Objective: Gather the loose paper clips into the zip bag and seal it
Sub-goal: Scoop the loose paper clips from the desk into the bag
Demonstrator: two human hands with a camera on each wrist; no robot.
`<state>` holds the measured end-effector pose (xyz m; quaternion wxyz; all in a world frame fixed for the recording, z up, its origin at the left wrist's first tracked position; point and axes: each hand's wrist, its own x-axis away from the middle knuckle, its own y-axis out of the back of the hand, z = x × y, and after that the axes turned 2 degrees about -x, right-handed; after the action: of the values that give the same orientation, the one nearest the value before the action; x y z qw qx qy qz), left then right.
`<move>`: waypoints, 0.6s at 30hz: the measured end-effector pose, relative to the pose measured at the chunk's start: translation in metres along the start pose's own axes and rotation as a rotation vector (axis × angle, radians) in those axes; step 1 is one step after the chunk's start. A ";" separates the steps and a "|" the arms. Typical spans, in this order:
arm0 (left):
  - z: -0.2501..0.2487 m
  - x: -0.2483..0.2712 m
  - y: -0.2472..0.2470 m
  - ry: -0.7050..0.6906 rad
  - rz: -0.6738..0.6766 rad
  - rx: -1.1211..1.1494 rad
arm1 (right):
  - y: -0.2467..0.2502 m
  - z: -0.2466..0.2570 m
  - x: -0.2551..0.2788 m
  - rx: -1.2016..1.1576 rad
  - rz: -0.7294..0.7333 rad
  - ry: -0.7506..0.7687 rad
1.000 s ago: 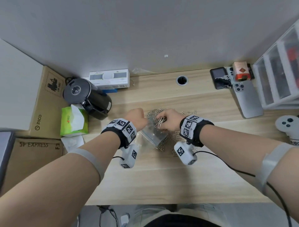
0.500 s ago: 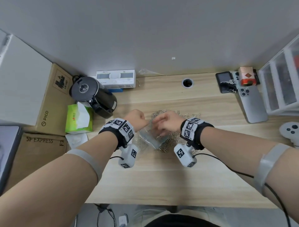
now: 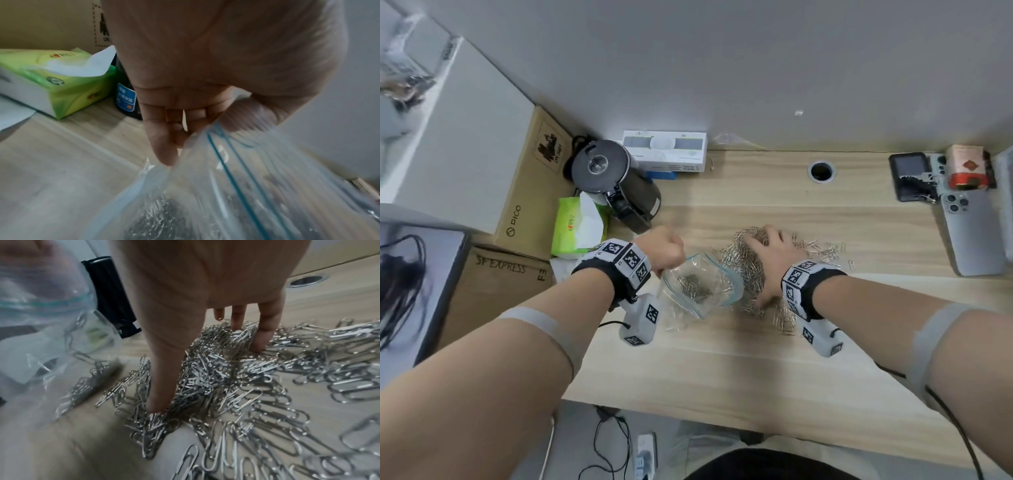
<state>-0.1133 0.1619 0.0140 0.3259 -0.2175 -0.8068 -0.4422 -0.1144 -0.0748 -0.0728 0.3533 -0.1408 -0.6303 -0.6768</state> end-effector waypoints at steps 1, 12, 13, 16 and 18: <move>0.002 0.000 0.001 0.009 -0.002 0.009 | -0.001 0.003 -0.001 0.026 -0.007 0.011; -0.002 -0.009 -0.003 0.053 -0.021 -0.059 | -0.011 0.005 -0.004 -0.071 -0.063 0.143; -0.002 -0.009 -0.003 0.056 -0.021 -0.069 | -0.010 0.007 -0.003 -0.058 -0.061 0.140; -0.002 -0.009 -0.003 0.062 -0.025 -0.079 | -0.010 0.015 -0.003 0.004 -0.023 0.141; -0.002 -0.008 -0.004 0.064 -0.021 -0.062 | -0.011 0.019 -0.002 0.052 -0.002 0.141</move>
<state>-0.1095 0.1573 0.0065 0.3401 -0.2049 -0.7840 -0.4771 -0.1245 -0.0569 -0.0792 0.3994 -0.0831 -0.6214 -0.6689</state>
